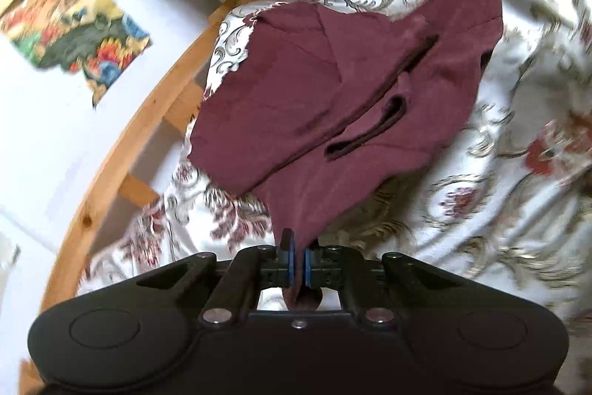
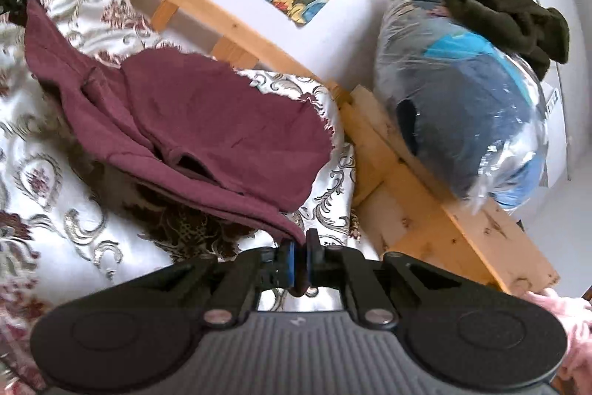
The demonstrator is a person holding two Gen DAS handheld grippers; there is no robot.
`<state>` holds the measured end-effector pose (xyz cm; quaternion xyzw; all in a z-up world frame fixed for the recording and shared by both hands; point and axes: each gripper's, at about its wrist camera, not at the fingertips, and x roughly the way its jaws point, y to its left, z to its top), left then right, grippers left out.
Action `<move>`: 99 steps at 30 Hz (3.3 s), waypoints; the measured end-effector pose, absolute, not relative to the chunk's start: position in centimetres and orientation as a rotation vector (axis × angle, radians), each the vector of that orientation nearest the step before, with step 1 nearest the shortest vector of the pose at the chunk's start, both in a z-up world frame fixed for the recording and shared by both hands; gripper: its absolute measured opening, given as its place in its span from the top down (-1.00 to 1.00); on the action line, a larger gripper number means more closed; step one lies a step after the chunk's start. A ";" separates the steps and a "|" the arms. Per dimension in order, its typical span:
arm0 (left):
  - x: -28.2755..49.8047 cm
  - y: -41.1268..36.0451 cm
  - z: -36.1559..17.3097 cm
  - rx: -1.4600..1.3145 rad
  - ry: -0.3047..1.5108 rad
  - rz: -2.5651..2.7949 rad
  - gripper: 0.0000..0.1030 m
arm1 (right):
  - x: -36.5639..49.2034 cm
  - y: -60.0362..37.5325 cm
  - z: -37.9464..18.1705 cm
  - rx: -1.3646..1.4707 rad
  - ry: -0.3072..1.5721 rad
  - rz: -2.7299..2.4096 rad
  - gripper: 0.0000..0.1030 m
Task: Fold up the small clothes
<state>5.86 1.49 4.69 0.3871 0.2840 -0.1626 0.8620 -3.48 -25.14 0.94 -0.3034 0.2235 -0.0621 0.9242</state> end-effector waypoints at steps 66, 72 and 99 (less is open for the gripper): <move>26.4 8.3 -1.3 -0.010 0.712 -0.113 0.24 | 21.7 -32.0 -3.4 -0.326 0.660 -0.189 -0.07; 25.8 8.9 -0.7 -0.032 0.681 -0.078 -0.63 | 17.9 -32.7 -2.9 -0.240 0.617 -0.223 -0.78; 21.6 8.4 -3.2 -0.089 0.775 -0.080 -0.98 | 5.4 -29.3 -4.8 -0.199 0.459 -0.365 -1.00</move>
